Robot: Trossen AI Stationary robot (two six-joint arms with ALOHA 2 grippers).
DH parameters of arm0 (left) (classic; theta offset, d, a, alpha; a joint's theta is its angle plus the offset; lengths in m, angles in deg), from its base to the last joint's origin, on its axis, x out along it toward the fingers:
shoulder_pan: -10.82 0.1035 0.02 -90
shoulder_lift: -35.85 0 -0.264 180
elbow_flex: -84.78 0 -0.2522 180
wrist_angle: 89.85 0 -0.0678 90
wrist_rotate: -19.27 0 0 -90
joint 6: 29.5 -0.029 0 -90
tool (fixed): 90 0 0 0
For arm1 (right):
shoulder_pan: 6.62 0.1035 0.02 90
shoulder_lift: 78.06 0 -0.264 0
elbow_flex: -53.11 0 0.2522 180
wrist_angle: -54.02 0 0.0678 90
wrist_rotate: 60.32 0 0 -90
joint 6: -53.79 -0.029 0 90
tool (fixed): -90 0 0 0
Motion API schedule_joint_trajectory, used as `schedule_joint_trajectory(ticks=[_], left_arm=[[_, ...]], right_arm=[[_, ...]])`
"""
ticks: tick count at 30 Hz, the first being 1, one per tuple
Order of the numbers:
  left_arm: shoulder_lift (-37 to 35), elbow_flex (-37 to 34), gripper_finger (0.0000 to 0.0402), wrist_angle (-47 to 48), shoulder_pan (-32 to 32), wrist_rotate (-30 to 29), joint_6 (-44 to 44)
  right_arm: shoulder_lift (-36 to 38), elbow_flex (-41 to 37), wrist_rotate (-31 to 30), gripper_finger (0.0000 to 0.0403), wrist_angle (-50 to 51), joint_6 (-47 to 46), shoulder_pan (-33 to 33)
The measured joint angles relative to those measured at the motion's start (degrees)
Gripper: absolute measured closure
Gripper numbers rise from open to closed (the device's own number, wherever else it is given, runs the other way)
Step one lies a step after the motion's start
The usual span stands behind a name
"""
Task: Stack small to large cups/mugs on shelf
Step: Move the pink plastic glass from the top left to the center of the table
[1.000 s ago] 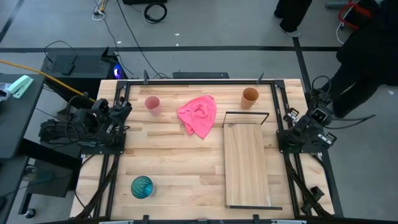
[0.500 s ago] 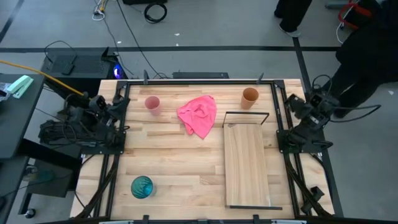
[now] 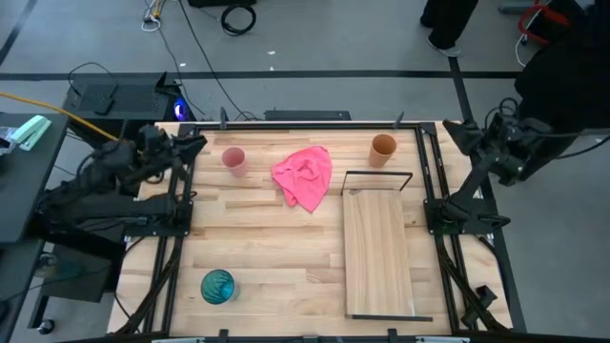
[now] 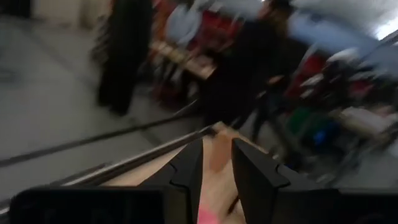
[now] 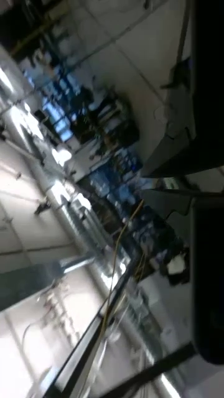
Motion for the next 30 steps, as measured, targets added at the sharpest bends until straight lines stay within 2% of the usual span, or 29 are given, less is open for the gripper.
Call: schedule_joint_trajectory(ticks=[5,9,11,17,22,26,30], left_arm=[[11.8,11.1,0.0308,16.3,4.8,0.0,-0.2],[22.5,18.3,0.0308,31.1,11.4,0.2,4.3],[27.7,20.7,0.0307,35.3,15.1,2.9,4.5],[39.9,23.2,0.0306,38.6,27.8,11.4,1.8],[47.7,23.5,0.0297,42.7,37.9,17.9,-3.5],[52.5,23.5,0.0283,42.8,42.0,24.0,-6.7],[56.6,23.5,0.0263,41.9,43.2,24.5,-8.0]], right_arm=[[-3.3,7.5,-2.3,0.0354,5.1,3.5,0.0],[-5.6,12.9,-5.1,0.0354,13.4,2.6,0.0],[-6.7,15.1,-6.3,0.0354,18.1,0.9,0.0],[-9.0,20.1,-6.5,0.0354,30.8,-6.8,0.0],[-10.0,20.2,-6.5,0.0354,36.1,-13.7,0.0],[-10.9,20.2,-6.4,0.0354,41.6,-20.1,0.1],[-11.9,20.2,-6.5,0.0354,44.4,-24.3,0.1]])
